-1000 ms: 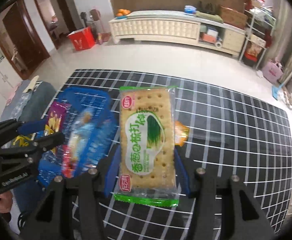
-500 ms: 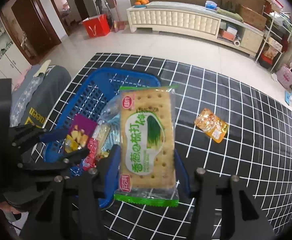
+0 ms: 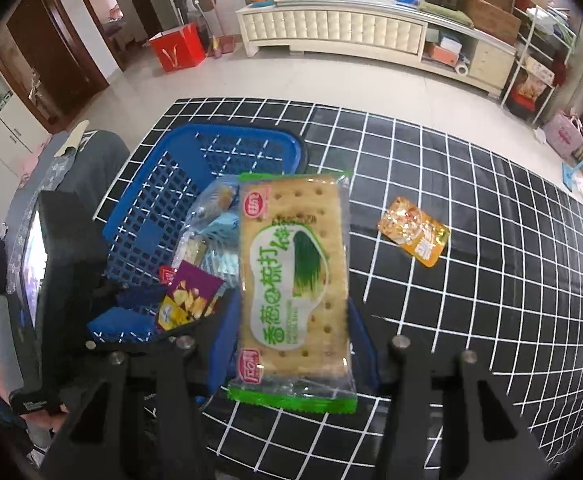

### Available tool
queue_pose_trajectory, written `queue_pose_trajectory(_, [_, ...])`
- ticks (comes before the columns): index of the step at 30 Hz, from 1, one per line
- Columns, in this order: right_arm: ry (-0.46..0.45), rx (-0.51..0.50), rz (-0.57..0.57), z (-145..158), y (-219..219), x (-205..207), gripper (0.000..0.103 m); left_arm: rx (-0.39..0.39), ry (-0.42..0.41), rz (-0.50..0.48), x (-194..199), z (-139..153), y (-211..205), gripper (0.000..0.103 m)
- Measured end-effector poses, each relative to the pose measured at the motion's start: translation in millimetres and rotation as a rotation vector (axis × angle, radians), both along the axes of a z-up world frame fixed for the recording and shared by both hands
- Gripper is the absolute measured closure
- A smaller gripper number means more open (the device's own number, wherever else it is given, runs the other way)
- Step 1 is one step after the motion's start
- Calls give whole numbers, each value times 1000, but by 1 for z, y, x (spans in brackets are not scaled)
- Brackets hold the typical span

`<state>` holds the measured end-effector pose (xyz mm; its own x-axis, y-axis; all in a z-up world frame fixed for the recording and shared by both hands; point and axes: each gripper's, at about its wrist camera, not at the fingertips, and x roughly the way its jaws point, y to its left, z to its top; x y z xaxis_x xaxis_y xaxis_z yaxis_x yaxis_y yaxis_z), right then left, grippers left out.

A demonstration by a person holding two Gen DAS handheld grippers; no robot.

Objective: Organize snacks
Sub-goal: 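Carry the chip bag and cracker pack over the blue basket, then open the left tool to drop the chip bag while the right tool drops the crackers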

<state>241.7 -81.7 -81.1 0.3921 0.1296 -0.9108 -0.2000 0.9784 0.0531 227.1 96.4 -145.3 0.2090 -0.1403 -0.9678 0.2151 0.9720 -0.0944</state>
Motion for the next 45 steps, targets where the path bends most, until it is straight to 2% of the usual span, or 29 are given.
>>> queue_pose_trajectory(2, [-1, -2, 2, 1, 2, 0, 46, -8, 8, 1, -1, -3, 0, 46])
queue_pose_trajectory(7, [-5, -7, 21, 4, 13, 1, 46, -40, 12, 27, -6, -1, 10, 37])
queue_pose_trajectory(17, [-19, -9, 104, 11, 62, 18, 46, -38, -100, 76, -16, 47, 55, 37])
queue_pose_trajectory(25, [75, 48, 88, -16, 88, 47, 46, -26, -161, 145, -12, 73, 110, 37])
queue_pose_trajectory(28, [96, 26, 85, -30, 99, 55, 46, -45, -194, 172, -10, 79, 129, 37])
queue_pose_trajectory(33, [135, -34, 97, -55, 115, 65, 46, -53, -201, 193, -3, 67, 146, 37])
queue_pose_trajectory(36, [118, -156, 70, -66, 119, 69, 46, -55, -176, 199, 2, 55, 151, 37])
queue_pose_trajectory(38, [110, -201, 72, -71, 120, 71, 46, -60, -169, 209, 4, 47, 156, 37])
queue_pose_trajectory(42, [133, -192, 56, -77, 116, 77, 45, -74, -161, 214, 6, 38, 160, 37])
queue_pose_trajectory(45, [129, -240, 108, -79, 119, 73, 38, -76, -151, 210, 8, 34, 159, 37])
